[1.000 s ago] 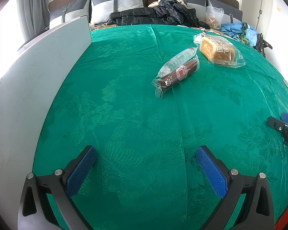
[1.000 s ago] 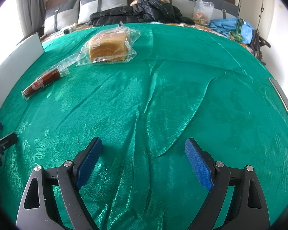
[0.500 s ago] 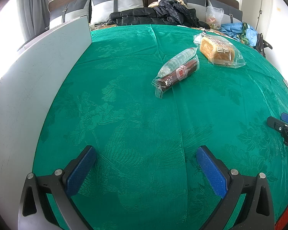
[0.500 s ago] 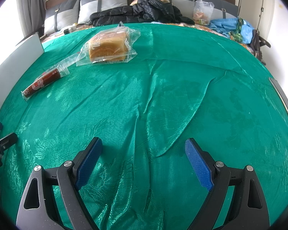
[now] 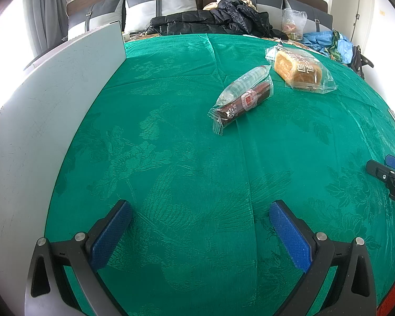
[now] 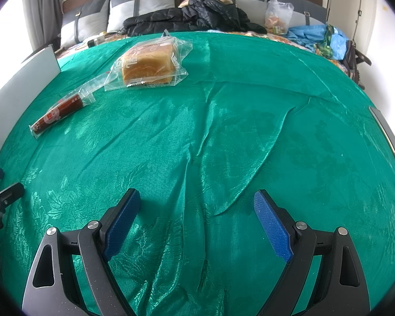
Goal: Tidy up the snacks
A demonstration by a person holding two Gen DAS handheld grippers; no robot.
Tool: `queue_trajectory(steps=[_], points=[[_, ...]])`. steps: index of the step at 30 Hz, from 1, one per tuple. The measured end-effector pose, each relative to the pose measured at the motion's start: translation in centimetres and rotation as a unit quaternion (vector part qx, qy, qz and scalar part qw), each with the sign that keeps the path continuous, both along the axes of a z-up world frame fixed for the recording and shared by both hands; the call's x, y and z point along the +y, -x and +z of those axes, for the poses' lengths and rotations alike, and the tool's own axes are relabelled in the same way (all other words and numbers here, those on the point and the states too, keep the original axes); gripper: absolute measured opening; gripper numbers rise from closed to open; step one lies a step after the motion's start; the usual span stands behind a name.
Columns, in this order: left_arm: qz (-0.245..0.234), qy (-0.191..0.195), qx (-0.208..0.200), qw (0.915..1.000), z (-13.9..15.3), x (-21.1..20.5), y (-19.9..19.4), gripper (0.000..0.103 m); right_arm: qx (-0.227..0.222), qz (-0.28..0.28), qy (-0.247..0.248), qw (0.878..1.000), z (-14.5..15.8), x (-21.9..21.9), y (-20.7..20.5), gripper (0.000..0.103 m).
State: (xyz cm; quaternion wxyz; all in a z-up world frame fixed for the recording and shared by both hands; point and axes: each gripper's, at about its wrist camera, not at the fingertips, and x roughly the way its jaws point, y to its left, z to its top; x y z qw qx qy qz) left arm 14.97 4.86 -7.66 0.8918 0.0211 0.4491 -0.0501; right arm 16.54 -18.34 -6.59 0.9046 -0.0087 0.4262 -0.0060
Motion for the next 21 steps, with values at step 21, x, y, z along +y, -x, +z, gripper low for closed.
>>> queue_trajectory(steps=[21], points=[[-0.04,-0.011,0.025,0.9988,2.3,-0.3,-3.0,0.102,0.0,0.001,-0.001,1.0,-0.1,0.0,0.0,0.091]])
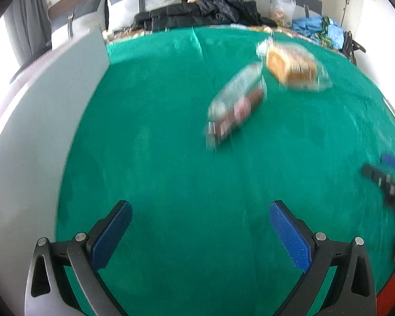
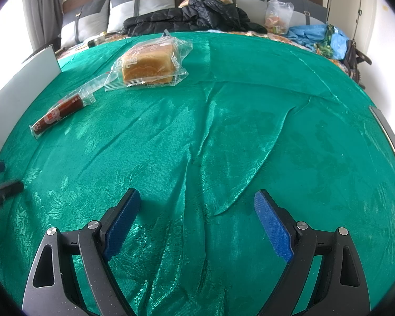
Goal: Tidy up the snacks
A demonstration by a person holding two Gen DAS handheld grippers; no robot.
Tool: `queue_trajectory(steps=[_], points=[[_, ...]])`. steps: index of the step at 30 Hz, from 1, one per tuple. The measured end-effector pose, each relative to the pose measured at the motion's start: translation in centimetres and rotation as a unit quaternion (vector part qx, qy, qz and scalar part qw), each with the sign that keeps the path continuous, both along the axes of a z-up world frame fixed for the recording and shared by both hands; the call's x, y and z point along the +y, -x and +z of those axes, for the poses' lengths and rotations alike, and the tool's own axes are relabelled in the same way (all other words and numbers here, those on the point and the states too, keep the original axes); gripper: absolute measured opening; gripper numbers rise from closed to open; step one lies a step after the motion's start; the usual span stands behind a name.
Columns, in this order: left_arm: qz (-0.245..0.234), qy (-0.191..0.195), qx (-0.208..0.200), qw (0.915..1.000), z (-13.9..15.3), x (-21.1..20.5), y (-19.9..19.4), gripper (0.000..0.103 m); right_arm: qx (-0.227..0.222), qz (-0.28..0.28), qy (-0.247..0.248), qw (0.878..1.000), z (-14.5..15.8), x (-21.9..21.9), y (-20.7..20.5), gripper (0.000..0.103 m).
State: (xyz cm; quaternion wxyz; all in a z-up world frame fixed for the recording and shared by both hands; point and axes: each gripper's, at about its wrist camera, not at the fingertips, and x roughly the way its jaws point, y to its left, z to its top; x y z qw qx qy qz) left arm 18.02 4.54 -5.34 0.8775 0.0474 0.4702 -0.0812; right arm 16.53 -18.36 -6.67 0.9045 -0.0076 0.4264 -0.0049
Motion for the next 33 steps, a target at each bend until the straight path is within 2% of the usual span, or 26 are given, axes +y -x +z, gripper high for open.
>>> queue_trajectory(steps=[3,5,6,8,9,10,13,17,20,21,22,24,25,27,29,31,33], points=[[-0.003,0.012,-0.002,0.9999,1.3,-0.7,-2.7,0.101,0.0,0.0,-0.001,1.0,-0.1,0.0,0.0,0.091],[-0.009,0.009,0.01,0.9999,1.2,-1.5,-4.4,0.095,0.0,0.0,-0.001,1.0,-0.1,0.0,0.0,0.091],[-0.012,0.004,0.019,0.9997,0.9,-1.9,-5.1,0.087,0.0,0.0,-0.001,1.0,-0.1,0.0,0.0,0.091],[-0.02,-0.007,0.04,0.999,0.1,-2.7,-5.9,0.065,0.0,0.0,-0.001,1.0,-0.1,0.0,0.0,0.091],[-0.028,-0.008,0.048,0.9984,-0.2,-3.1,-5.9,0.037,0.0,0.0,-0.001,1.0,-0.1,0.0,0.0,0.091],[-0.034,-0.01,0.053,0.998,-0.4,-3.4,-5.8,0.025,0.0,0.0,-0.001,1.0,-0.1,0.0,0.0,0.091],[-0.047,0.019,0.047,0.9976,0.0,-3.6,-4.0,0.02,0.0,0.0,-0.001,1.0,-0.1,0.0,0.0,0.091],[-0.073,0.074,0.08,0.9914,0.1,-4.2,0.3,0.019,0.0,0.0,-0.001,1.0,-0.1,0.0,0.0,0.091],[-0.11,0.082,0.104,0.9851,0.1,-5.5,2.9,0.023,0.0,0.0,-0.001,1.0,0.0,0.0,0.0,0.091],[-0.116,0.081,0.105,0.9844,0.4,-5.6,3.2,0.034,0.0,0.0,-0.001,1.0,-0.1,0.0,0.0,0.091],[-0.114,0.083,0.103,0.9846,0.9,-5.5,3.1,0.052,0.0,0.0,-0.001,1.0,0.0,0.0,0.0,0.091],[-0.089,0.095,0.073,0.9888,2.7,-4.3,1.7,0.071,0.0,0.001,-0.001,1.0,0.0,0.0,0.0,0.091],[-0.071,0.098,0.055,0.9911,3.7,-3.5,0.5,0.073,0.0,0.001,-0.001,1.0,0.0,0.0,0.0,0.091],[-0.038,0.095,0.031,0.9942,5.1,-2.2,-2.5,0.073,0.0,0.001,-0.001,1.0,0.0,0.0,0.0,0.091],[-0.021,0.081,0.031,0.996,5.3,-1.8,-5.7,0.072,0.0,0.001,-0.001,1.0,0.0,0.0,0.0,0.091],[-0.021,0.058,0.052,0.9967,4.5,-2.2,-8.7,0.069,0.0,0.001,-0.001,1.0,0.0,0.0,0.0,0.091],[-0.044,0.035,0.062,0.9965,3.6,-3.9,-10.5,0.067,0.0,0.001,-0.001,1.0,0.0,0.0,0.0,0.091]])
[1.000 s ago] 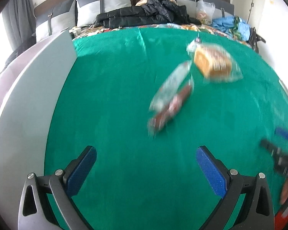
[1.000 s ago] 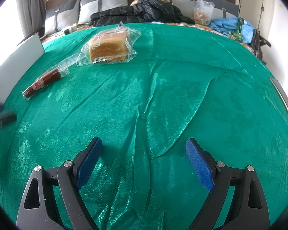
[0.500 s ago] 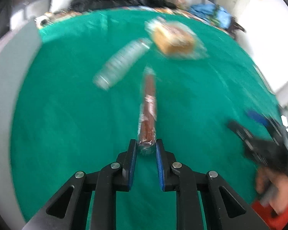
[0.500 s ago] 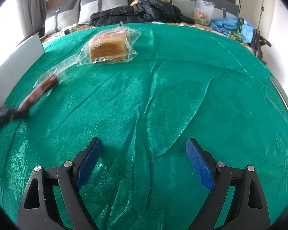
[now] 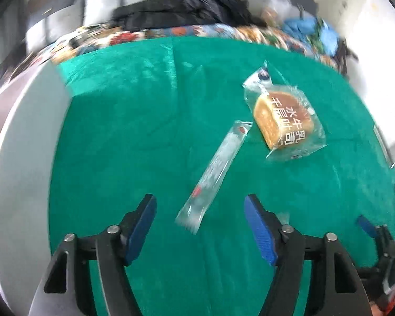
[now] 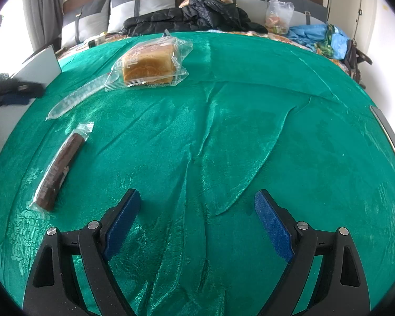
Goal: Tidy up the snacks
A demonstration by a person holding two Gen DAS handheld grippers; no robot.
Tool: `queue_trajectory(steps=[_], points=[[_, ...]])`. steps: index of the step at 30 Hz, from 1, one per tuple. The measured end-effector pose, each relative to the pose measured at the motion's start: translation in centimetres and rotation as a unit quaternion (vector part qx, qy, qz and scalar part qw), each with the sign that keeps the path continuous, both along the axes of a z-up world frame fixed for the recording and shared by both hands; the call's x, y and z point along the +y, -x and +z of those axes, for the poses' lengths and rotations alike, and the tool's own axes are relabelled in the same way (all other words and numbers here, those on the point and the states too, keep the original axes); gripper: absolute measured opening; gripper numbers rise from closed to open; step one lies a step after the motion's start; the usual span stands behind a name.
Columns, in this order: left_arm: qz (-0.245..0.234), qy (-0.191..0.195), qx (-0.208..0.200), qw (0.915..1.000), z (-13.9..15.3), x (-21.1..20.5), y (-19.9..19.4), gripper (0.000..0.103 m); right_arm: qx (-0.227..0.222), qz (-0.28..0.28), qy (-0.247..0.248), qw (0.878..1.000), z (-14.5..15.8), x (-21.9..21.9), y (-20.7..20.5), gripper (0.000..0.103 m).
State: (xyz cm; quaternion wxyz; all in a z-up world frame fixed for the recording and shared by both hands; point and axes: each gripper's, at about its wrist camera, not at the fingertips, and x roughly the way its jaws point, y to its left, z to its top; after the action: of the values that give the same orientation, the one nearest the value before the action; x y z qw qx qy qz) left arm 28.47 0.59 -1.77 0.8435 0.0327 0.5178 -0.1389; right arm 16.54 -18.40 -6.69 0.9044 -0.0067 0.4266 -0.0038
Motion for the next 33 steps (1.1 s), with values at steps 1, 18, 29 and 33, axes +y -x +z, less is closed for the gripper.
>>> queue_trajectory(steps=[1,18,29,33], points=[[-0.015,-0.011,0.0,0.9998,-0.5,-1.0,-0.6,0.067,0.0,0.0,0.0,1.0,0.0,0.0,0.0,0.091],[0.048,-0.019,-0.001,0.9986,-3.6,4.0,6.5,0.018,0.0,0.0,0.0,1.0,0.0,0.0,0.0,0.091],[0.051,-0.017,-0.026,0.9982,-4.7,6.2,14.8,0.075,0.0,0.0,0.0,1.0,0.1,0.0,0.0,0.091],[0.069,-0.033,-0.051,0.9957,-5.5,6.3,14.2,0.084,0.0,0.0,0.0,1.0,0.1,0.0,0.1,0.091]])
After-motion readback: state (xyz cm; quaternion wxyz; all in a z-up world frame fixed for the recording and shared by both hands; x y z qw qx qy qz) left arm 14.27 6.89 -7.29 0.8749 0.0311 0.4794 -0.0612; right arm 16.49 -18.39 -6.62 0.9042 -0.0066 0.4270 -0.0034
